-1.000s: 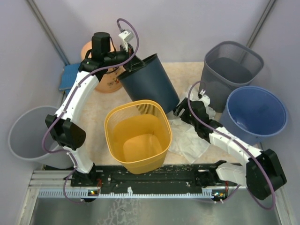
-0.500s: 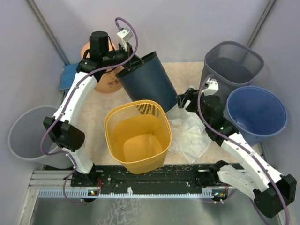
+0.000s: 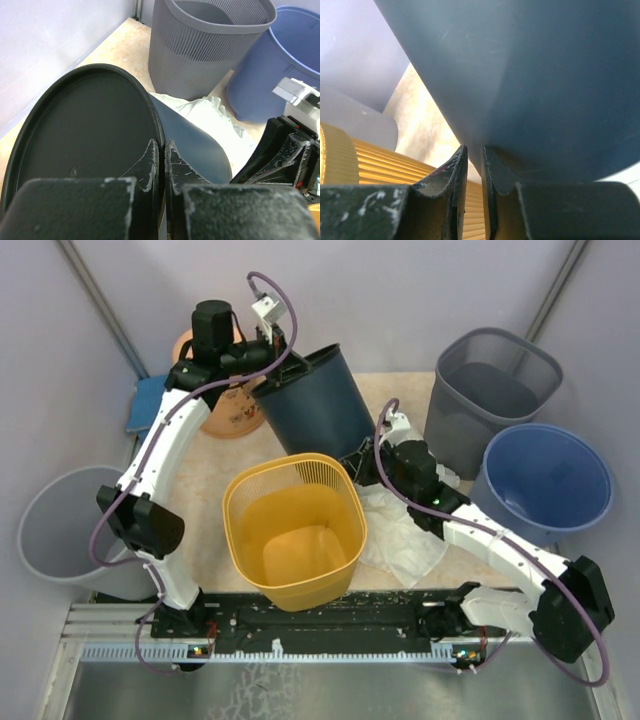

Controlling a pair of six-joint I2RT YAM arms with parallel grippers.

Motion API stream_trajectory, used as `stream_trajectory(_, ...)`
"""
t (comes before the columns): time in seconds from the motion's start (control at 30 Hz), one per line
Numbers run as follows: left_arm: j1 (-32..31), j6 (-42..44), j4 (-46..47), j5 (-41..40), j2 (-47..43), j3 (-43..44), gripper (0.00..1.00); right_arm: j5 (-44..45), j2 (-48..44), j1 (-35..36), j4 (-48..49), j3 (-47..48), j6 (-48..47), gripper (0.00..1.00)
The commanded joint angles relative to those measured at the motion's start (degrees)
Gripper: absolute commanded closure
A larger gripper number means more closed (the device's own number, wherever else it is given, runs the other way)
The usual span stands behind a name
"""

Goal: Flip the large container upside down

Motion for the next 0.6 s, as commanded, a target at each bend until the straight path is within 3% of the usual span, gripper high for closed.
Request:
stream_trajectory(0.0,-1.8,0.1,11.5,4.2,-1.1,3.1,1.0,-2.9,2.5,0.1,9.7,-0.2,2.3,0.83)
stream_trajectory(0.2,-4.0,-0.4,14.6,5.6,0.2,2.6,1.0,0.8,12.9,0.2,19.2,-0.7,5.0,0.83)
stream_trajectory(0.43,-4.5,-0.2,15.6,5.7,2.6,2.4,1.0,8.6,26.9,-0.1,24.8,6.5,7.8,0.81)
stream_trajectory(0.57,-4.6,1.6,13.4,5.0,4.5,2.9,1.0,7.5,33.6,-2.7,28.5,8.9,13.1,0.8)
